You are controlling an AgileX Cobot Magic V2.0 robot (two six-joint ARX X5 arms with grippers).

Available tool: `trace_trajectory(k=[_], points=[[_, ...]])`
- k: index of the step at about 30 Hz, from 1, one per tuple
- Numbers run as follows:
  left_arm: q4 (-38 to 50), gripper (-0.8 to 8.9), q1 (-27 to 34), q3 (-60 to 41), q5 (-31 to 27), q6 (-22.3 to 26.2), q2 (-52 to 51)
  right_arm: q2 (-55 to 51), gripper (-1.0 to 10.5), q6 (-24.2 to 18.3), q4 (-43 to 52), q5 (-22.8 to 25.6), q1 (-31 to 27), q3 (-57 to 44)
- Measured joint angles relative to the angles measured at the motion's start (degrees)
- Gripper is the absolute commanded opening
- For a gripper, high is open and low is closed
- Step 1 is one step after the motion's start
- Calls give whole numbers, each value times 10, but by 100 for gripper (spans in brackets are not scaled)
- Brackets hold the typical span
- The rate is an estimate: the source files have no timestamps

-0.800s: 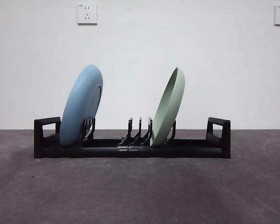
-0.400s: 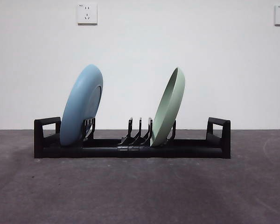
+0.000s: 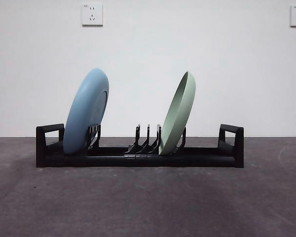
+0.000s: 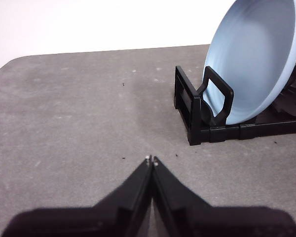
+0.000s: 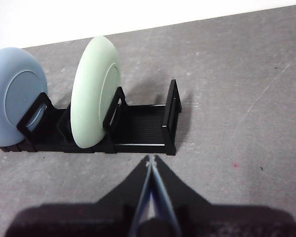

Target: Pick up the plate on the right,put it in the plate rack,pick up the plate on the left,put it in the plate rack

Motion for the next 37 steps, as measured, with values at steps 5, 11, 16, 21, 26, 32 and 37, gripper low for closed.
trace_trajectory(k=[5, 11, 16, 21, 26, 32, 37], points=[[0, -4, 0, 0, 0, 0, 0, -6, 1, -49, 0, 37, -1, 0], [0, -4, 0, 0, 0, 0, 0, -77, 1, -122, 0, 40, -28, -16], [0, -4, 0, 0, 0, 0, 0, -145, 1, -142, 13, 40, -55, -58], [0, -4, 0, 0, 0, 0, 0, -205, 1, -144, 84, 40, -64, -137], [0, -4, 0, 0, 0, 0, 0, -245, 1, -141, 181, 40, -64, -227], [0, -4, 0, 0, 0, 0, 0, -273, 1, -121, 212, 40, -64, -311], [0, -4, 0, 0, 0, 0, 0, -287, 1, -106, 216, 40, -64, -339]])
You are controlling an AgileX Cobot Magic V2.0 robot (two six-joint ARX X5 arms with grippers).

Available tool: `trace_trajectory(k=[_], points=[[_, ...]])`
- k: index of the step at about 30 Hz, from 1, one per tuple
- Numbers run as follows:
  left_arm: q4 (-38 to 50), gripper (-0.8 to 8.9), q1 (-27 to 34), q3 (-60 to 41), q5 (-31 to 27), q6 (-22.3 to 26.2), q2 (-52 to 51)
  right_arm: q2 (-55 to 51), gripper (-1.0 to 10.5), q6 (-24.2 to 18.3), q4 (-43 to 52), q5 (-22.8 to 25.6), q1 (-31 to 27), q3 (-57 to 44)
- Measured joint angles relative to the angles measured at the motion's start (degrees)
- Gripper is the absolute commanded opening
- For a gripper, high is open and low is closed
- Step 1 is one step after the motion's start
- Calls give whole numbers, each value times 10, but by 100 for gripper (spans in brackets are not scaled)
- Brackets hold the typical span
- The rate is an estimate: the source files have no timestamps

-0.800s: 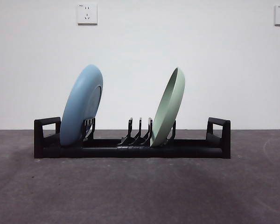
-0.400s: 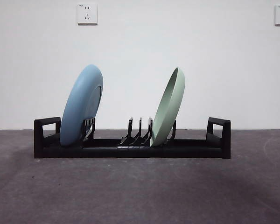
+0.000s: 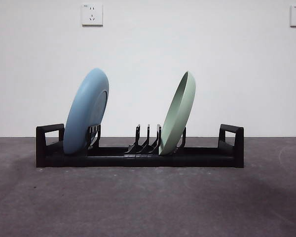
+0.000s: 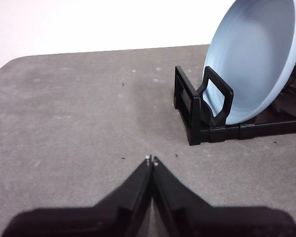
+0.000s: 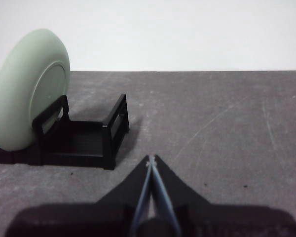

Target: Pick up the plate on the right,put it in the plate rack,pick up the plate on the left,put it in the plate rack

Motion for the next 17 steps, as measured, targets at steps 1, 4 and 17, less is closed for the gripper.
trace_trajectory(k=[1, 4, 17], points=[[0, -4, 0, 0, 0, 0, 0, 0, 1, 2, 1, 0, 0, -4], [0, -4, 0, 0, 0, 0, 0, 0, 1, 6, -11, 0, 0, -8], [0, -4, 0, 0, 0, 0, 0, 1, 1, 43, -37, 1, 0, -8]])
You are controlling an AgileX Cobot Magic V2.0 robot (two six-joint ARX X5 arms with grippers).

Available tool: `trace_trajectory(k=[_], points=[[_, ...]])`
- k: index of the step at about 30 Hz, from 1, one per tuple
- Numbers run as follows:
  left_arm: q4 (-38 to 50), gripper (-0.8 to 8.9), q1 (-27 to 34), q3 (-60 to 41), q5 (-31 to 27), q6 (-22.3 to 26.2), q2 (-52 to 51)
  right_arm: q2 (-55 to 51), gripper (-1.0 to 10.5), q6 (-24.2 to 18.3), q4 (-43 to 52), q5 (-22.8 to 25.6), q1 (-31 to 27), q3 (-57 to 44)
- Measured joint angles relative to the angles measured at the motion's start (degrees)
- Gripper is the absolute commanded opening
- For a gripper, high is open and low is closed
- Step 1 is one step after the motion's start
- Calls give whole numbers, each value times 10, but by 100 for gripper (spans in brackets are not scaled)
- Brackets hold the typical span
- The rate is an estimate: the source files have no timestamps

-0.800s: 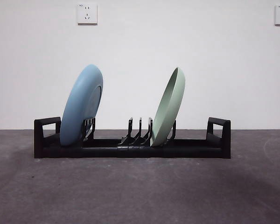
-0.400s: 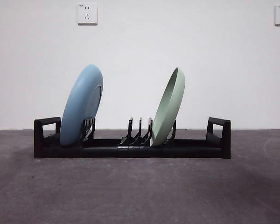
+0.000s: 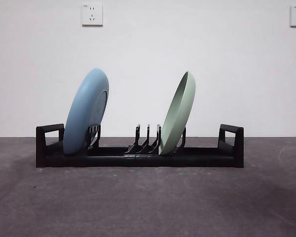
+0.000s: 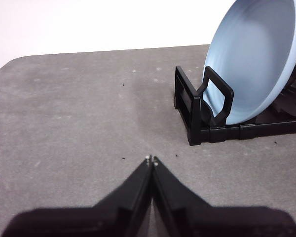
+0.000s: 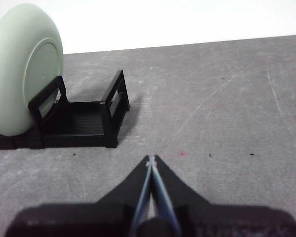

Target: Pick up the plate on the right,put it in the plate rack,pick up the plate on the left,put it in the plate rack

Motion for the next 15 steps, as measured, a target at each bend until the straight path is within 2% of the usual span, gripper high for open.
trace_trajectory(k=[15], points=[[0, -4, 0, 0, 0, 0, 0, 0, 1, 9, 0, 1, 0, 0]])
